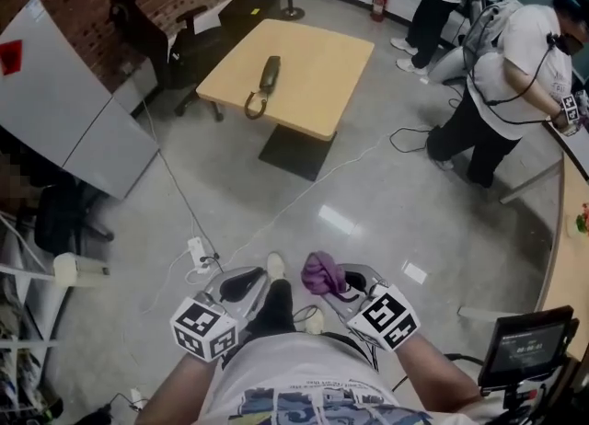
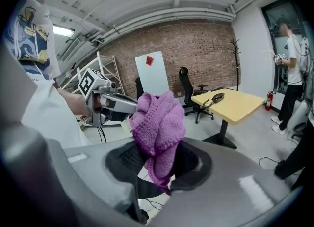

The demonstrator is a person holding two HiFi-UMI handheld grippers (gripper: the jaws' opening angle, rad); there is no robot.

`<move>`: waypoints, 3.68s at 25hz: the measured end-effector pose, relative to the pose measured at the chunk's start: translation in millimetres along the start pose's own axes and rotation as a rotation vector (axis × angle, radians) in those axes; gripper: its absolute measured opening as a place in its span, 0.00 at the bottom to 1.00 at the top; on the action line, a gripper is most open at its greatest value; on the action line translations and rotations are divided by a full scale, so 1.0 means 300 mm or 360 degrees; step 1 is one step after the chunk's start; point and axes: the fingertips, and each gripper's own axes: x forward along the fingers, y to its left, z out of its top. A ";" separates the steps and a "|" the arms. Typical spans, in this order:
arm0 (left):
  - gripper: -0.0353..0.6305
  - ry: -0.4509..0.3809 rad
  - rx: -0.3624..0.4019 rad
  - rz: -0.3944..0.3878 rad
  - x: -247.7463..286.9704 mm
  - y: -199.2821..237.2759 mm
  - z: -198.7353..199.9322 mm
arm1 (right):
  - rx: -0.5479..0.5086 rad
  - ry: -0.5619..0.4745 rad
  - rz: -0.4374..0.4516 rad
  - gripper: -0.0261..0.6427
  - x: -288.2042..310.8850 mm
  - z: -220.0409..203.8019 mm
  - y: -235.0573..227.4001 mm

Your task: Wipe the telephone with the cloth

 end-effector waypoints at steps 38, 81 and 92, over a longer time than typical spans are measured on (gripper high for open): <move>0.32 0.0115 -0.0074 0.0525 0.853 0.969 0.603 | -0.0170 0.0066 0.0143 0.22 0.496 0.578 -1.198; 0.43 0.0236 -0.0033 0.0803 1.399 1.437 0.649 | -0.0103 0.0204 0.0049 0.22 0.481 0.627 -1.583; 0.43 -0.0033 0.0187 0.0557 1.177 1.173 0.870 | -0.0217 -0.0068 0.0022 0.22 0.533 0.923 -1.469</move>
